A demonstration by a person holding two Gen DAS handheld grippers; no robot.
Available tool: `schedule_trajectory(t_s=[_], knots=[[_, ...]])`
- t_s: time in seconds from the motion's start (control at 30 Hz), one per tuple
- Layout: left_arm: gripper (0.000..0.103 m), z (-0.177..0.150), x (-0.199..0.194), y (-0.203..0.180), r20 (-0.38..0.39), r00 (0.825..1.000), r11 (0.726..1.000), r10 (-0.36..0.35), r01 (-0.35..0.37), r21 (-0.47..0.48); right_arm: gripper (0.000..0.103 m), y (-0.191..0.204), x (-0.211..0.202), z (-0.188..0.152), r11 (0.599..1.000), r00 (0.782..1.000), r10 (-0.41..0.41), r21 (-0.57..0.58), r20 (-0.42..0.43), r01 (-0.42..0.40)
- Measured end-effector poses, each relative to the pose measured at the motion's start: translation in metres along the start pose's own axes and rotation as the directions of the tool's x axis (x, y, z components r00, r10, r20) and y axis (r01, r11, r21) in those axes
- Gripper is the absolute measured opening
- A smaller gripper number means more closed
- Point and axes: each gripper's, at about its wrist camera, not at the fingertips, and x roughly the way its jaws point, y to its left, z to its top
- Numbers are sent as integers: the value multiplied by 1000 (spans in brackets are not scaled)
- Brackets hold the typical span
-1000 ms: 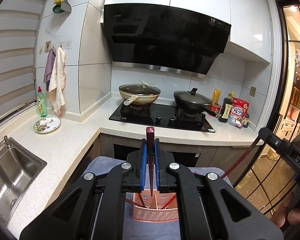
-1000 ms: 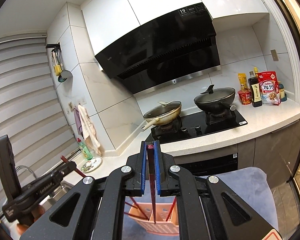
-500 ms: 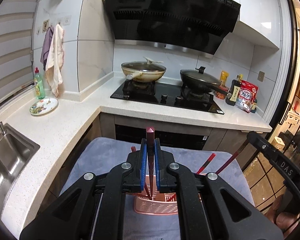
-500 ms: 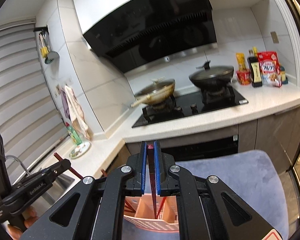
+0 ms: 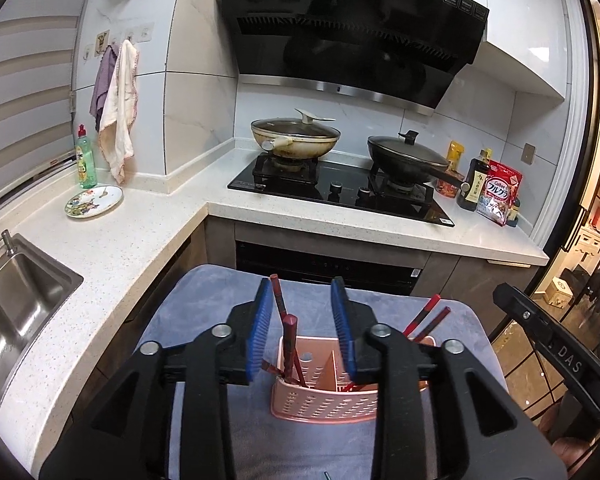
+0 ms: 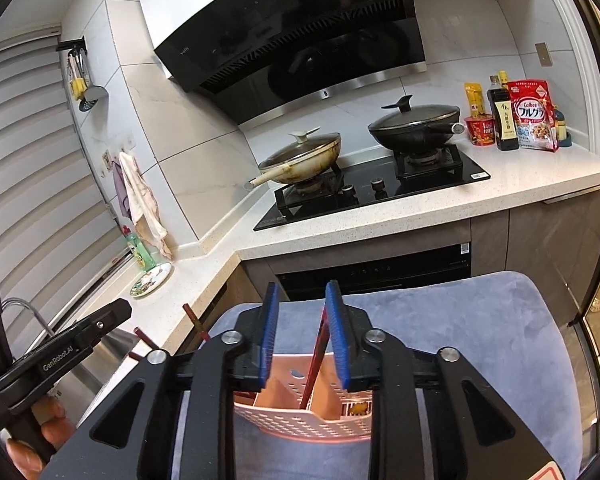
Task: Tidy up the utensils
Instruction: 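Open both tools to release the chopsticks into the basket, then move both open tools back to the remaining chopsticks on the blanket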
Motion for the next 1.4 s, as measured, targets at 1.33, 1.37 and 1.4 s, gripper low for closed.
schedule_trajectory(t_s=[1.33, 1.37, 1.4], knots=[[50, -185, -105, 18, -208, 973, 995, 98, -92, 38, 41, 7, -147, -220, 983, 948, -71, -182, -311, 14], [50, -192, -106, 19, -220, 970, 995, 99, -93, 41, 41, 6, -147, -227, 983, 944, -74, -181, -322, 16], [50, -198, -106, 20, -228, 968, 995, 102, -94, 42, 41, 5, -147, -232, 983, 941, -76, -180, -329, 17]])
